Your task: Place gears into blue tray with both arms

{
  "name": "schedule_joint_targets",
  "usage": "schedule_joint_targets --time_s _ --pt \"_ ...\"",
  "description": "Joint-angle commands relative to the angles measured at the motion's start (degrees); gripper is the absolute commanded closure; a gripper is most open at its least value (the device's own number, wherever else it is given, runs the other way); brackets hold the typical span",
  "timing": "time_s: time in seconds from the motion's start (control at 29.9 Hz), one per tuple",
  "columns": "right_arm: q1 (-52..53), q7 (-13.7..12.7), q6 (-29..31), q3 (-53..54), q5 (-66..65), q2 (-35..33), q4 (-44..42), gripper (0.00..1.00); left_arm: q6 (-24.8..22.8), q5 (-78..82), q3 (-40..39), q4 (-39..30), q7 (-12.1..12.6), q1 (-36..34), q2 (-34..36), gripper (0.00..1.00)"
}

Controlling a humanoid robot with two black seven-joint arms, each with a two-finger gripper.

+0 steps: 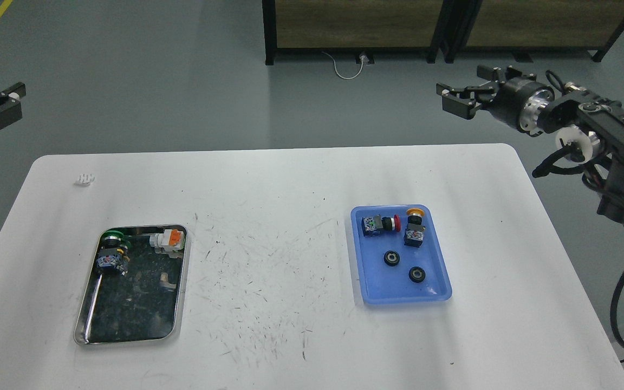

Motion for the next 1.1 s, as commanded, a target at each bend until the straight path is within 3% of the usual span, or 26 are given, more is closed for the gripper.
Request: schedule_joint_targets --time_s 0.0,0.13,0.3,0.47,0.63,1.07 --pt "2.83 -1.14 -3.39 1.66 5.70 -3.18 -1.75 0.01 0.98 0.02 -3.99 0.23 1.07 -0.49 -2.63 0.02" --pt "5.99 -3.16 -3.57 1.84 8.79 -6.25 -4.39 0.02 3.27 -0.07 -5.32 0.31 5.29 -2.42 -5.44 0.02" --pt "10.22 -2.90 -3.75 1.84 8.79 -8.19 -9.05 0.02 4.24 -2.08 -5.32 1.10 6.70 -7.34 -7.91 0.02" --pt "12.50 -2.38 -4.27 2.36 8.79 -8.72 -10.02 0.02 4.85 -4.11 -5.06 6.10 8.99 -13.49 -11.42 0.02" --pt "13.21 -2.46 -6.20 3.51 8.79 -7.58 -10.63 0.02 5.03 -4.11 -5.06 13.57 9.60 -16.14 -16.16 0.02" --pt "13.30 -2.55 -7.79 2.98 8.70 -7.40 -10.20 0.00 5.29 -4.11 -4.53 13.76 9.60 -15.70 -17.67 0.02"
